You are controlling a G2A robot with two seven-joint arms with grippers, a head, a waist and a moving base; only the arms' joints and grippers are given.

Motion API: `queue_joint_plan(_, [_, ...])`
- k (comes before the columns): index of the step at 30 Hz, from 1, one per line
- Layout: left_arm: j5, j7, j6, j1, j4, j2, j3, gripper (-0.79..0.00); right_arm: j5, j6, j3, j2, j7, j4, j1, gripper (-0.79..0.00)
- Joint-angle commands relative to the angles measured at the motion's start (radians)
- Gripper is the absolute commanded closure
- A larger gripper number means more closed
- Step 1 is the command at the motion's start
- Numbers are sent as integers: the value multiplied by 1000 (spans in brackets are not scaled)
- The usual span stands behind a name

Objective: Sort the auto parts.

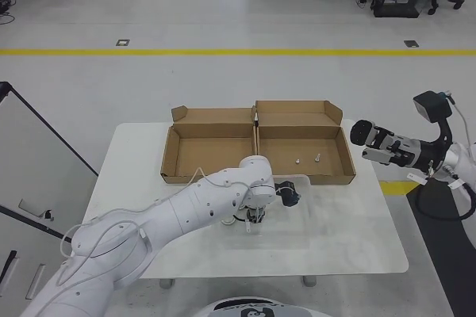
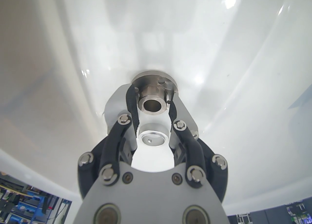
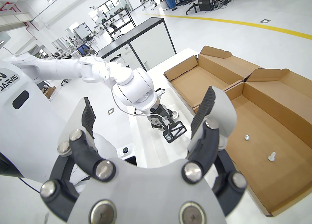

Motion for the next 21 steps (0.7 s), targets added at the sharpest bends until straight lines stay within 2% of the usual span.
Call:
queue_joint_plan(1, [3, 1, 0, 2, -1, 0, -3, -366, 0, 0, 0, 0, 0, 0, 0, -785])
queue_joint_plan(10, [13, 3, -5, 15, 0, 2, -16, -348, 0, 0, 0, 0, 0, 0, 0, -785])
queue_joint_plan(13, [17, 5, -8, 19, 2, 1, -18, -222, 0, 0, 0, 0, 0, 0, 0, -785])
queue_joint_plan(14, [18, 5, -9, 20, 4, 0, -19, -163, 0, 0, 0, 0, 0, 0, 0, -785])
queue_joint_plan(15, [21, 4, -8, 20, 5, 0, -20, -34, 0, 0, 0, 0, 0, 0, 0, -785])
queue_joint_plan(16, [22, 4, -8, 21, 6, -1, -20, 0, 0, 0, 0, 0, 0, 0, 0, -785])
queue_joint_plan(21, [33, 11, -2, 23, 4, -2, -31, 0, 0, 0, 0, 0, 0, 0, 0, -785])
